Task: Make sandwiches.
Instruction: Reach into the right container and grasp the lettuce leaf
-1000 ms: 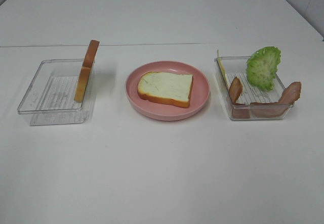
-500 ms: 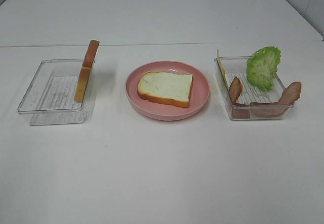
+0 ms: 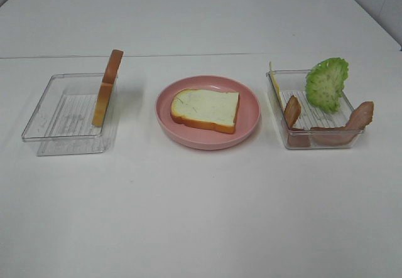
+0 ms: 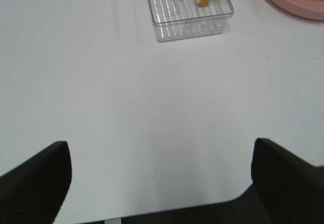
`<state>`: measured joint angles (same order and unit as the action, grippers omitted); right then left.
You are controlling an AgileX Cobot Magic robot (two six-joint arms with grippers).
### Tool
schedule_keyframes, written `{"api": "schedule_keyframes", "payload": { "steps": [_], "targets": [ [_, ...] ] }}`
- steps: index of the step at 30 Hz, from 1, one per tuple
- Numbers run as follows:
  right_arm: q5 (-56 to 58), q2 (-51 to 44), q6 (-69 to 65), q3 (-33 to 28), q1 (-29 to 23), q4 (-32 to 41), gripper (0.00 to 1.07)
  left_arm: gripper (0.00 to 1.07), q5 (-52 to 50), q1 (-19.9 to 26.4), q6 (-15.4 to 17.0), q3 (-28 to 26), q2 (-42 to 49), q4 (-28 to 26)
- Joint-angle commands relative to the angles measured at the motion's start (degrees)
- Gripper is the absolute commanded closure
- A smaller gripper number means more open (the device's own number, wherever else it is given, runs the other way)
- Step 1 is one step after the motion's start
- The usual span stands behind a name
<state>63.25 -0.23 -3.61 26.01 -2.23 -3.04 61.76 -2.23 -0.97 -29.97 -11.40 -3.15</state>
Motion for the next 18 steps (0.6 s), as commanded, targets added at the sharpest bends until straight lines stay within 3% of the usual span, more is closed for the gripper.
{"api": "schedule_keyframes", "payload": {
  "steps": [1, 8, 18],
  "targets": [
    [-0.29, -0.11, 0.34, -0.23, 0.29, -0.23, 0.09, 0.18, -0.11, 4.41, -0.06, 0.23, 5.56, -0.17],
    [-0.29, -0.11, 0.34, -0.23, 0.29, -0.23, 0.09, 0.18, -0.17, 5.96, -0.06, 0.23, 12.72, -0.17],
    [-0.29, 1.49, 0.17, -0.23, 0.29, 0.74, 0.09, 0.18, -0.11, 5.96, -0.06, 0.23, 12.83, -0.23]
  ]
}}
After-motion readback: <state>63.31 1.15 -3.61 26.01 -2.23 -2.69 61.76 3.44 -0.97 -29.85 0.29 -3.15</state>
